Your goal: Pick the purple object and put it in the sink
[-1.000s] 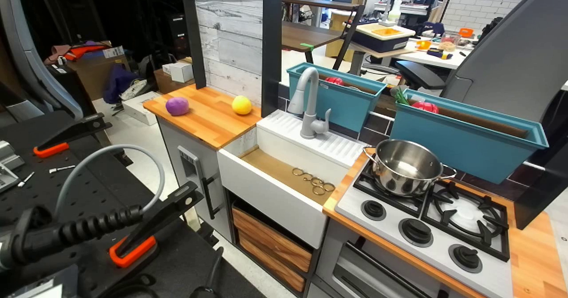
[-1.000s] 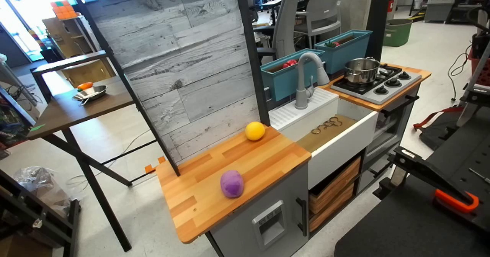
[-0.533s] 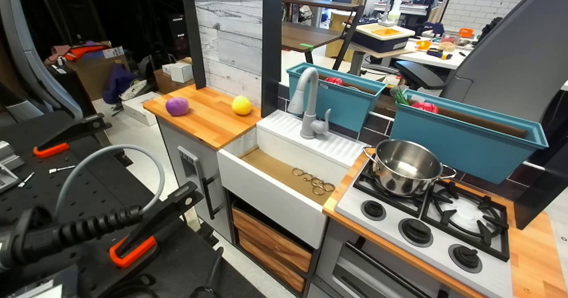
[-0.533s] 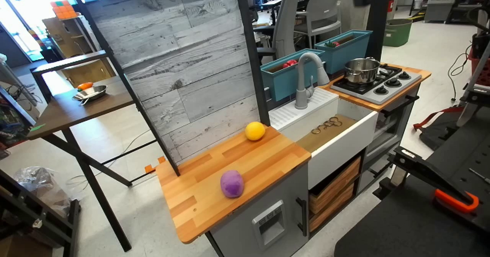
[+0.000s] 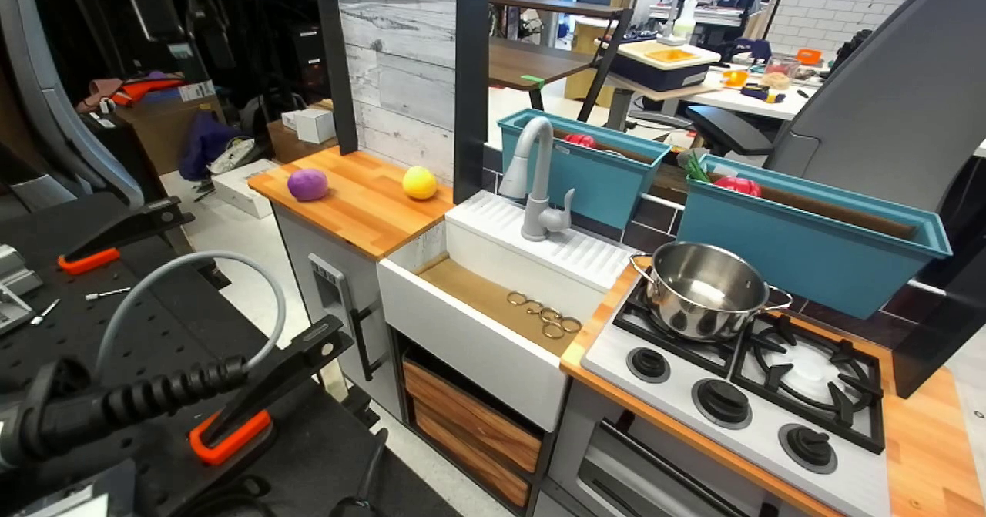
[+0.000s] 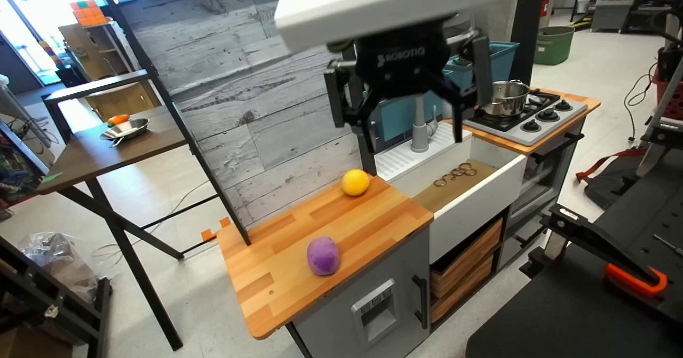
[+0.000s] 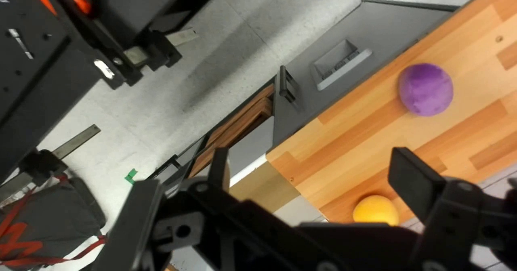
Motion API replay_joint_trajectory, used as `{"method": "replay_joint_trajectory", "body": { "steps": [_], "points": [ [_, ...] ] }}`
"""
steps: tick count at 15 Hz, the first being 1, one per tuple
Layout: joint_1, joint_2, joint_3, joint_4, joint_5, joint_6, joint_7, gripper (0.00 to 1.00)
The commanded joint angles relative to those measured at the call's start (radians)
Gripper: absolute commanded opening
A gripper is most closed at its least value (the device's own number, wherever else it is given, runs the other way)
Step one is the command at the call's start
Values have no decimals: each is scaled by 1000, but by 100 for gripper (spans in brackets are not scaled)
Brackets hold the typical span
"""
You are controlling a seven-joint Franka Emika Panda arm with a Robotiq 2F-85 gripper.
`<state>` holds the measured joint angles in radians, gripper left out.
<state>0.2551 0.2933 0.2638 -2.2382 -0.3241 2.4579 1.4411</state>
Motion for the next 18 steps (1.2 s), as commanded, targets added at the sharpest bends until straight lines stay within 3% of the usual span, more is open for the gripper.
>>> {"method": "replay_joint_trajectory", "body": {
  "steps": [1, 7, 11, 18],
  "points": [
    [127, 162, -124, 142, -106, 67, 144, 100],
    [308, 394, -289, 363, -160, 193, 325, 100],
    [403, 529, -370, 487, -140, 234, 373, 100],
    [478, 758, -436, 713, -84, 214, 384, 100]
  ]
}}
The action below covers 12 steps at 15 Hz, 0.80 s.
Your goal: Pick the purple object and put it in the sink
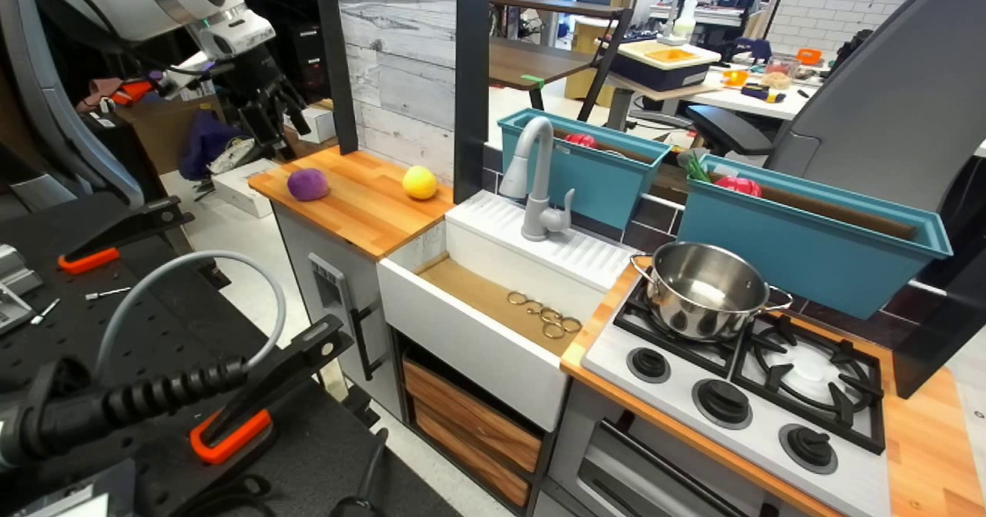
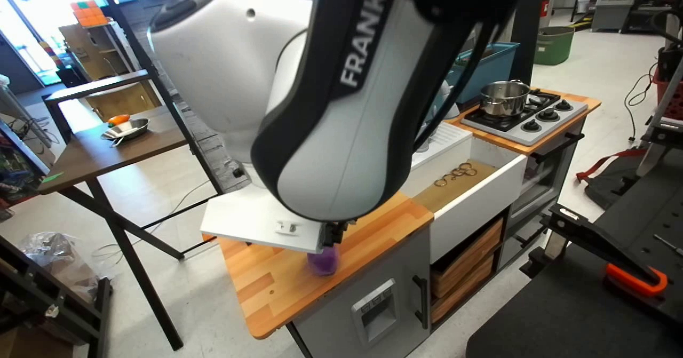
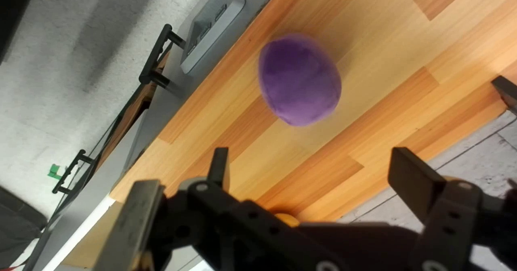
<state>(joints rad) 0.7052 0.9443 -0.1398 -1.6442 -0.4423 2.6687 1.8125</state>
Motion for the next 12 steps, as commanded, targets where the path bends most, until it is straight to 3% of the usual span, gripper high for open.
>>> {"method": "replay_joint_trajectory", "body": {
  "steps": [1, 8, 9, 10, 12],
  "points": [
    [31, 135, -37, 149, 42, -2, 10, 100],
    [18, 306, -19, 348, 140, -53, -19, 100],
    [11, 323, -10, 370, 159, -71, -26, 75],
    [12, 339, -10, 391, 171, -78, -28, 74],
    [8, 358, -3, 422, 189, -103, -37, 58]
  ]
}}
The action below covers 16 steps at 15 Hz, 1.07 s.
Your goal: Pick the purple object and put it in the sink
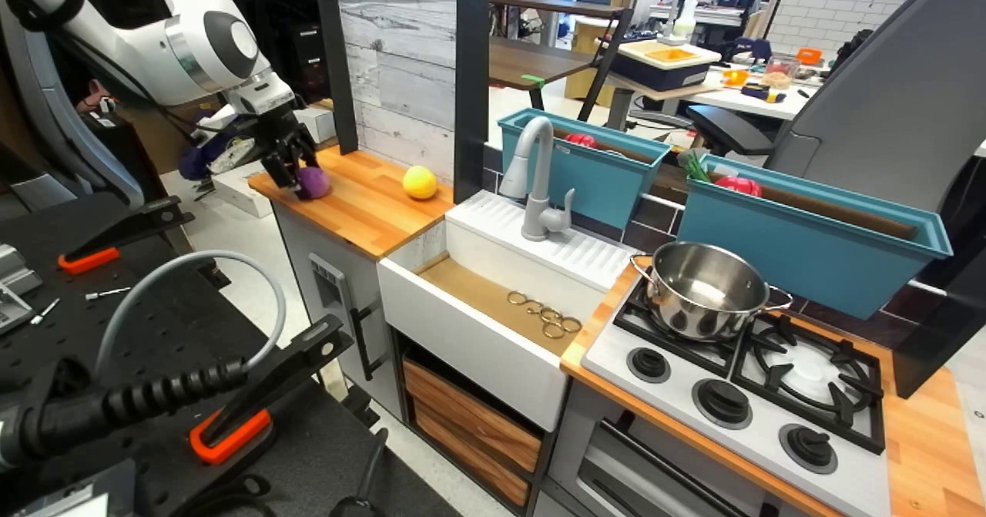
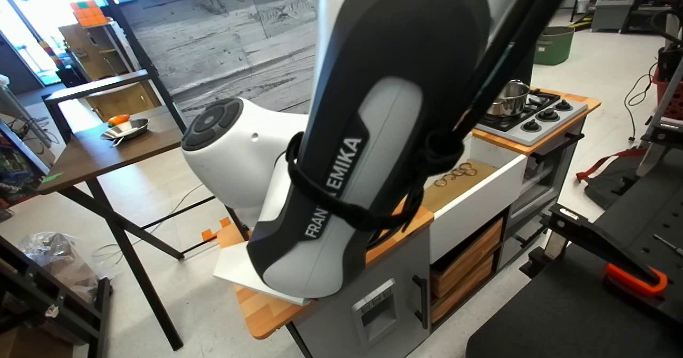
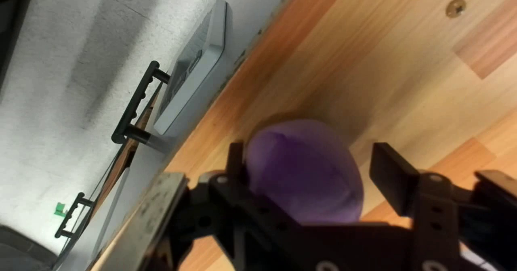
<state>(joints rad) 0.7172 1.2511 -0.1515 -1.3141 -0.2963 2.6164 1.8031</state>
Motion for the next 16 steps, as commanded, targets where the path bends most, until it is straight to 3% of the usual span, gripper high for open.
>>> {"method": "replay_joint_trajectory", "body": {
  "steps": [1, 6, 9, 16],
  "points": [
    [-7, 51, 13, 95, 51, -59, -33, 50],
    [-43, -11, 42, 61, 73, -148, -46, 15],
    [-86, -88, 56, -23, 84, -158, -71, 5],
    [-215, -267, 29, -263, 74, -140, -95, 5]
  ]
}}
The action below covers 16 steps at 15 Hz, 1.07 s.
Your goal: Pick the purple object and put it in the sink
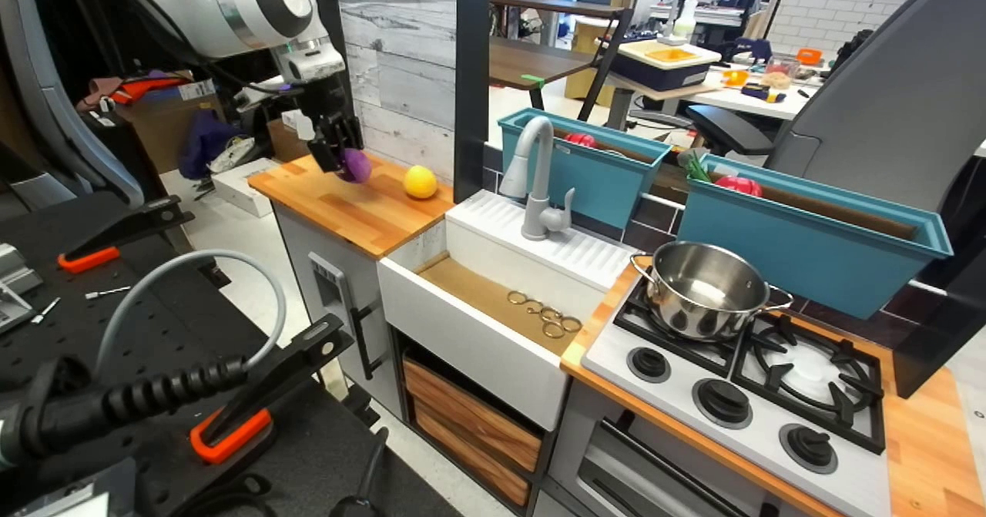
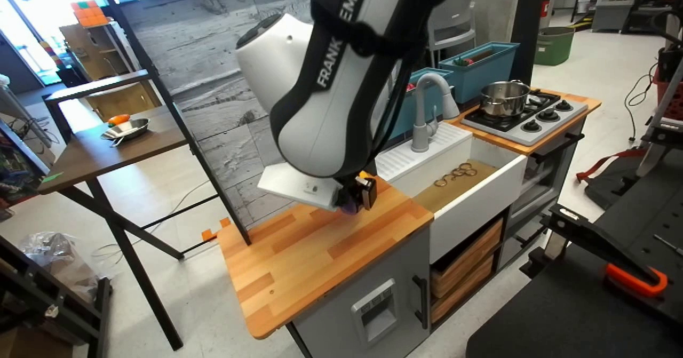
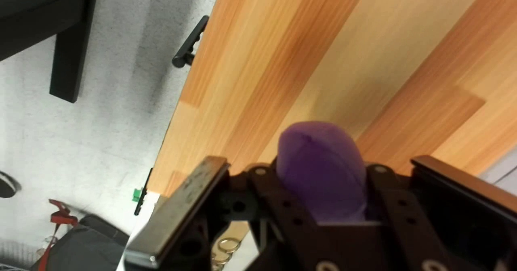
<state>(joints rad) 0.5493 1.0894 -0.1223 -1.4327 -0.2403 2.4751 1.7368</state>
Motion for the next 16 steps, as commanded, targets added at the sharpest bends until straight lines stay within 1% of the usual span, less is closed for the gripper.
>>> {"method": "replay_joint_trajectory", "body": {
  "steps": [1, 5, 7, 12, 16],
  "points": [
    [-67, -126, -4, -175, 16, -4, -30, 5],
    [-133, -186, -27, -298, 10, -7, -46, 5],
    [-154, -196, -49, -331, 4, -3, -41, 5],
    [-191, -142, -87, -318, 1, 21, -26, 5],
    [-186, -57, -120, -264, -7, 39, 4, 5]
  ]
}}
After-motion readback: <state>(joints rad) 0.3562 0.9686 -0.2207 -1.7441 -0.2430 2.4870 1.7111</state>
